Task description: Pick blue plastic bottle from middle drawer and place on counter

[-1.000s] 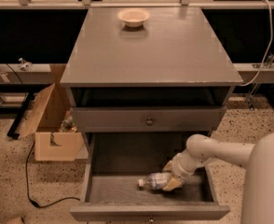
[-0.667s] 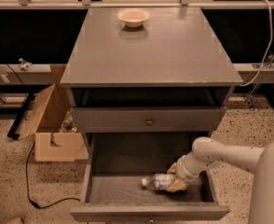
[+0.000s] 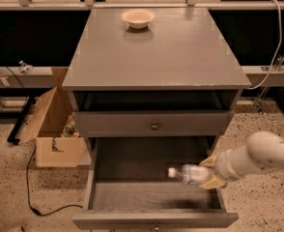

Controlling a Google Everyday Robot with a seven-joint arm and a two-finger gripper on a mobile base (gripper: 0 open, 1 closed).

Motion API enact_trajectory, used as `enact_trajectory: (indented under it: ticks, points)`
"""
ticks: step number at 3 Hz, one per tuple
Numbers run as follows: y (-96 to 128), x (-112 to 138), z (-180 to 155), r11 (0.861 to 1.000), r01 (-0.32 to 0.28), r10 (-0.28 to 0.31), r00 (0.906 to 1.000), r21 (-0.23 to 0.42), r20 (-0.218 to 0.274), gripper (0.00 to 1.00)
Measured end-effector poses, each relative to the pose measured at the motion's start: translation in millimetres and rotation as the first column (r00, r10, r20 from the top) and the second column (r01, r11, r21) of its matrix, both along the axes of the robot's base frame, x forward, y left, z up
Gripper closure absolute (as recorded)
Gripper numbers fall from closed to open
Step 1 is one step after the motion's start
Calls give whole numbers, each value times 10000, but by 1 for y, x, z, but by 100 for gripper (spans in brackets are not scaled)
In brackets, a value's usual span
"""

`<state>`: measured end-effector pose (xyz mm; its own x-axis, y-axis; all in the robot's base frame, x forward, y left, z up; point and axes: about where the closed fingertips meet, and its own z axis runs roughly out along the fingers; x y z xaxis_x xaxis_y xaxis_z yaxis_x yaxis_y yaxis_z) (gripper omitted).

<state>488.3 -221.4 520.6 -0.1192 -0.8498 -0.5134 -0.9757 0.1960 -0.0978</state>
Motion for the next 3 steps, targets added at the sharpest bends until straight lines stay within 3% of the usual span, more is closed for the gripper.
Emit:
enact_trajectory:
  ticks: [1,3]
  points:
    - [-33,-9,85,9995,315,-318,9983,82,497,100]
    - [-29,-9,88,9996,131,-139,9994,267,312,100]
